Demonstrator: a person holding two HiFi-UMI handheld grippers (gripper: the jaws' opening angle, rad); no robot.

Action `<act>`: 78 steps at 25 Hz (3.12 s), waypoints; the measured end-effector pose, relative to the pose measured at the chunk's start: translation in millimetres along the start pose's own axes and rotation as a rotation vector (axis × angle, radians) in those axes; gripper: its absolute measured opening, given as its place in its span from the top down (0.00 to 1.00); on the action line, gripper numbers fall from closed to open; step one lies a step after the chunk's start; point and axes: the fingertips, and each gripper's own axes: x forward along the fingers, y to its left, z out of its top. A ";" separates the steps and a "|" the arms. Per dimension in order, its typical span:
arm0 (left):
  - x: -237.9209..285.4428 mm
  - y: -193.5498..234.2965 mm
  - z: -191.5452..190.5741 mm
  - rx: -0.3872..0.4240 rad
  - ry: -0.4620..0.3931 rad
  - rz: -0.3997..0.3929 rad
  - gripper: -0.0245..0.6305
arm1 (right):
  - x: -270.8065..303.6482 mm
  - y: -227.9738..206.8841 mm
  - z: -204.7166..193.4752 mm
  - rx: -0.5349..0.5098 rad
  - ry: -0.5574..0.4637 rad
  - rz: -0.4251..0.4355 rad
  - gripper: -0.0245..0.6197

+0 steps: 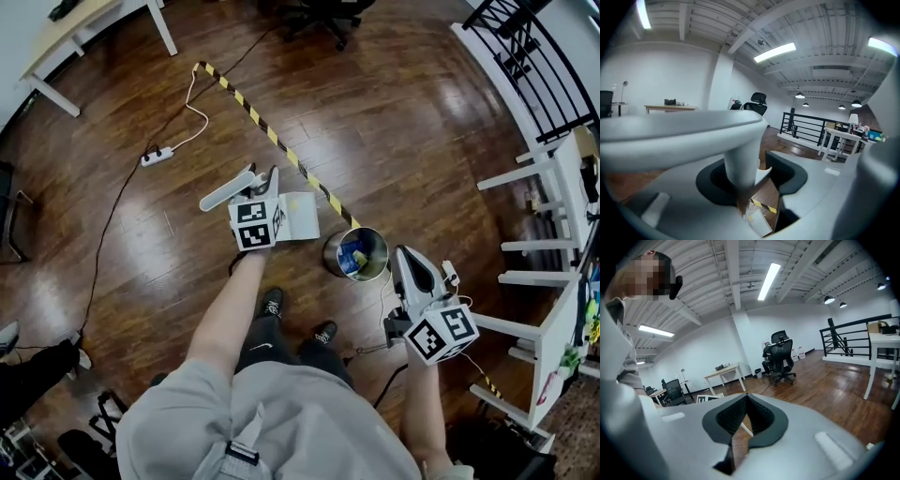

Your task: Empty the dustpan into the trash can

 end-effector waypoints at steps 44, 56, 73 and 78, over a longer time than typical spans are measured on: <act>-151.3 -368.8 235.9 0.442 -0.205 -0.760 0.68 | -220.5 -57.5 90.5 -0.042 -0.402 -0.287 0.97; -133.8 -546.0 195.3 0.620 -0.174 -0.883 0.69 | -292.1 -138.0 64.2 0.032 -0.431 -0.424 0.97; -157.9 -815.5 46.3 0.934 -0.035 -0.955 0.69 | -451.7 -291.2 41.8 0.113 -0.473 -0.434 0.97; -169.9 -861.0 1.7 1.000 0.005 -1.019 0.69 | -492.7 -315.0 31.4 0.129 -0.489 -0.499 0.97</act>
